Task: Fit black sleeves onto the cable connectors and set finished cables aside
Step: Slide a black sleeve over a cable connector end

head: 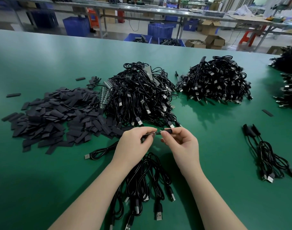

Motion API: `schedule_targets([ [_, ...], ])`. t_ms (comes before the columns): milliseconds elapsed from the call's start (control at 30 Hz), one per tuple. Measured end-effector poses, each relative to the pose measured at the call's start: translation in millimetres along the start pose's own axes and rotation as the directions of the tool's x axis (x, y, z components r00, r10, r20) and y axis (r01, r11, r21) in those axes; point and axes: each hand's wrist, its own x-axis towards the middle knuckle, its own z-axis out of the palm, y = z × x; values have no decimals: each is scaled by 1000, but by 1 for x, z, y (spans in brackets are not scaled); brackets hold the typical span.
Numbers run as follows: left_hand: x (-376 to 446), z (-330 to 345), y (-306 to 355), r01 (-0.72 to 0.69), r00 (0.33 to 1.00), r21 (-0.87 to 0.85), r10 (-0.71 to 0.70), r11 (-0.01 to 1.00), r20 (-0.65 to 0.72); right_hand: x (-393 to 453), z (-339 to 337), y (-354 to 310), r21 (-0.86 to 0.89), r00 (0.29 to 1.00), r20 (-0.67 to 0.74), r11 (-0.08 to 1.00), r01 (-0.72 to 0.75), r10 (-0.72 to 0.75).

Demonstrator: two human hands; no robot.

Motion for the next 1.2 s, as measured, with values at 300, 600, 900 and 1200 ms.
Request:
schedule_targets([
  [300, -2, 1, 2, -13, 1000, 45, 13, 999, -3, 0, 1, -1, -47, 999, -35, 998, 28, -30],
  [600, -3, 0, 5, -23, 1000, 67, 24, 997, -6, -2, 3, -3, -28, 999, -47, 1000, 11, -12],
  [900, -4, 0, 7, -37, 999, 80, 39, 996, -20, -2, 4, -1, -54, 998, -59, 998, 28, -31],
  [1200, -3, 1, 4, -58, 998, 77, 59, 995, -10, -2, 3, 0, -40, 998, -36, 998, 41, -42],
])
